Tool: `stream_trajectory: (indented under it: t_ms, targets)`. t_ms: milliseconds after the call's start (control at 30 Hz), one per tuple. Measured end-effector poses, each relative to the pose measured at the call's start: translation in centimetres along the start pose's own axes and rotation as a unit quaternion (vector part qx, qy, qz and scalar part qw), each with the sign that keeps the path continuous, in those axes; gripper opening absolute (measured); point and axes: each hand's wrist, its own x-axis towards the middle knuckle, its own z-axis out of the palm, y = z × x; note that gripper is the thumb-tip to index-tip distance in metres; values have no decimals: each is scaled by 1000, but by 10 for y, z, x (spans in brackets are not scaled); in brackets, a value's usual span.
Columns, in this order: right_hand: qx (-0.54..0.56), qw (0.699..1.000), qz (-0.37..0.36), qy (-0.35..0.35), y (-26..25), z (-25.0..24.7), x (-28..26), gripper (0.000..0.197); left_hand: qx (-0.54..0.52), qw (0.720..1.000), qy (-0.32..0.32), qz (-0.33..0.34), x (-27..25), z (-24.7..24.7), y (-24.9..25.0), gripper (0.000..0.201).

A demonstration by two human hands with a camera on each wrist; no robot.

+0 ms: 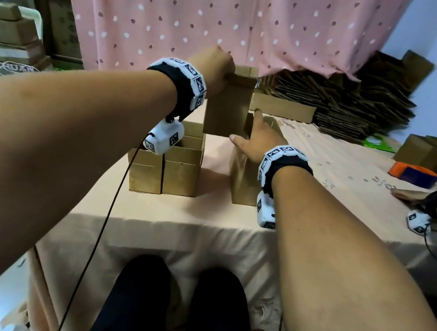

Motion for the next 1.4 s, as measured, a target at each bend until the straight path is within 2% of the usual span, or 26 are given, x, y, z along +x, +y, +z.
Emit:
stream_trajectory:
  t_ms: [167, 300, 500, 767, 1133, 1400]
  targets:
    - [67, 995, 0, 69, -5, -5, 5, 112, -10, 998, 54, -13, 9, -16, -6, 22]
    - [107, 990, 11, 87, -7, -10, 7, 117, -17, 996, 83, 1, 11, -17, -1, 21]
    - [155, 979, 35, 130, -1, -12, 4, 124, -53, 995, 81, 36, 14, -22, 12, 20]
    - [110, 968, 55, 221, 14, -25, -5, 104, -111, 989, 95, 32, 23, -16, 27, 16]
    - [138, 964, 43, 222, 37, -24, -10, 86, -186, 972, 136, 47, 28, -15, 44, 25]
    - [160, 956, 29, 243, 56, -22, -12, 75, -190, 967, 153, 70, 33, -13, 56, 27]
